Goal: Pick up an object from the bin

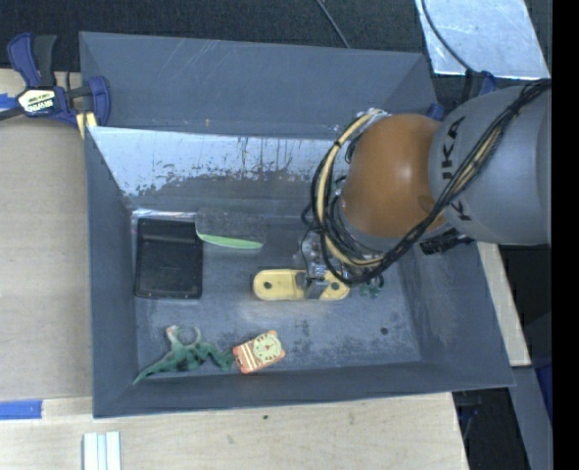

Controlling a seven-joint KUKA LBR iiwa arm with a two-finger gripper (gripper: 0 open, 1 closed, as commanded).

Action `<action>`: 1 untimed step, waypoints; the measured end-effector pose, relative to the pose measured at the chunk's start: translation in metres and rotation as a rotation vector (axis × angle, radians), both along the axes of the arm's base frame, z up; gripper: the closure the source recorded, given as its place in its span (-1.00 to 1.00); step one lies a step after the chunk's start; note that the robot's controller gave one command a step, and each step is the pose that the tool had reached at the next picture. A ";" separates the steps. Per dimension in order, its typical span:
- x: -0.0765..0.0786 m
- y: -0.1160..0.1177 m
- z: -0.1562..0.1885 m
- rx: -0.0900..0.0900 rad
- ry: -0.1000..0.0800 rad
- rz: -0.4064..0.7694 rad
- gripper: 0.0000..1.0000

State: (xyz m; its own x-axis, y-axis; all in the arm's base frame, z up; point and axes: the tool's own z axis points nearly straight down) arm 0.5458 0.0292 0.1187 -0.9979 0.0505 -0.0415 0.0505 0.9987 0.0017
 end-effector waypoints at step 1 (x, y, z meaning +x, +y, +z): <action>0.004 -0.002 0.006 -0.002 -0.008 0.013 1.00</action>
Offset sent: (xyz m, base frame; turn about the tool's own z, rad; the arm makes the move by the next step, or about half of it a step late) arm -0.0186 -0.0313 -0.0261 -0.1450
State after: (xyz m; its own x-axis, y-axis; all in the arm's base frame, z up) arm 0.5496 0.0269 0.1242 -0.9981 0.0378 -0.0491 0.0379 0.9993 0.0002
